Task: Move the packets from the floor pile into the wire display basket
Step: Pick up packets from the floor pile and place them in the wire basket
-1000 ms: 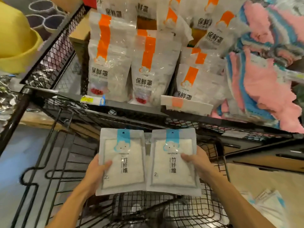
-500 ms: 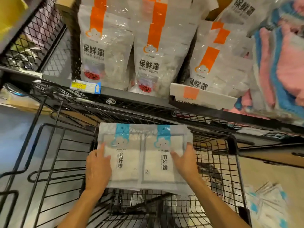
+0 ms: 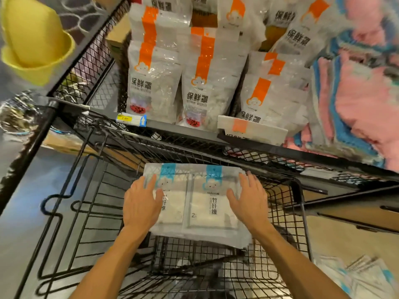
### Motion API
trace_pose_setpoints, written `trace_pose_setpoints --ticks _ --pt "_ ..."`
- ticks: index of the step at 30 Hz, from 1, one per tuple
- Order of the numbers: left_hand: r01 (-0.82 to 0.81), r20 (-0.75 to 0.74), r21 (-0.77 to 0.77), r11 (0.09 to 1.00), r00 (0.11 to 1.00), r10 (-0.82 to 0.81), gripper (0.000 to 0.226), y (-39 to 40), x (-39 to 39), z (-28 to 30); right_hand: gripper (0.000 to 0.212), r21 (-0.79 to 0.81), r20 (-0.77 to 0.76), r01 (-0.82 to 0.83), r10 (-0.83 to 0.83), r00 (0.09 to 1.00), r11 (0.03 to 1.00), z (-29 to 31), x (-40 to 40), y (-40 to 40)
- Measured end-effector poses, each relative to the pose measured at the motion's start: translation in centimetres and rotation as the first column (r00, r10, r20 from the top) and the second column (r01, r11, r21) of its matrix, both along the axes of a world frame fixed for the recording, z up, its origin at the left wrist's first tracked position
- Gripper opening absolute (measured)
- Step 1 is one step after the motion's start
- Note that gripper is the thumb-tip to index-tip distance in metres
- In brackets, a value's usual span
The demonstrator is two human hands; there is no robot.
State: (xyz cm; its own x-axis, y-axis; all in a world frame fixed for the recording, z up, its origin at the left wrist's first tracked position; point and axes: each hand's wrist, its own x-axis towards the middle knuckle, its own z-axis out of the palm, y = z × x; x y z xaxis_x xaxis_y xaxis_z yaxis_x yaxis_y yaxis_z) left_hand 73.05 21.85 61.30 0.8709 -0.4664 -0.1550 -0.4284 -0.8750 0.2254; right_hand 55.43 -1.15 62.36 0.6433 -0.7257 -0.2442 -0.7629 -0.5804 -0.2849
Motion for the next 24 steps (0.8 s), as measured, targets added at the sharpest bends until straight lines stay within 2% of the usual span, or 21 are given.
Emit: trace_pose_setpoints --ticks 4,10,14,19,24 --pt "0.027 0.039 -0.02 0.999 0.999 -0.027 0.056 -1.1 -1.5 5.0 0.072 -0.009 0.04 -0.023 0.024 0.999 1.0 4.5 -1.1 -1.3" --pt "0.082 0.09 -0.051 0.995 0.993 -0.077 0.063 -3.1 -4.3 13.2 0.073 -0.113 0.113 -0.07 0.083 0.99 0.991 12.1 -4.0 -3.5" --pt "0.133 0.122 -0.151 0.98 0.986 -0.115 0.062 -4.3 -6.0 18.8 0.071 -0.171 0.162 -0.05 0.078 0.984 0.984 17.0 -6.4 -4.0" --pt "0.301 0.196 -0.191 0.934 0.944 -0.264 0.062 -5.7 -7.9 24.2 0.073 -0.194 0.241 0.027 0.021 0.97 0.981 21.6 -10.5 -3.0" --pt "0.514 0.199 -0.158 0.843 0.853 -0.482 0.066 -8.2 -10.8 26.5 0.082 -0.145 0.335 0.212 -0.154 0.929 0.966 23.8 -16.7 -0.4"
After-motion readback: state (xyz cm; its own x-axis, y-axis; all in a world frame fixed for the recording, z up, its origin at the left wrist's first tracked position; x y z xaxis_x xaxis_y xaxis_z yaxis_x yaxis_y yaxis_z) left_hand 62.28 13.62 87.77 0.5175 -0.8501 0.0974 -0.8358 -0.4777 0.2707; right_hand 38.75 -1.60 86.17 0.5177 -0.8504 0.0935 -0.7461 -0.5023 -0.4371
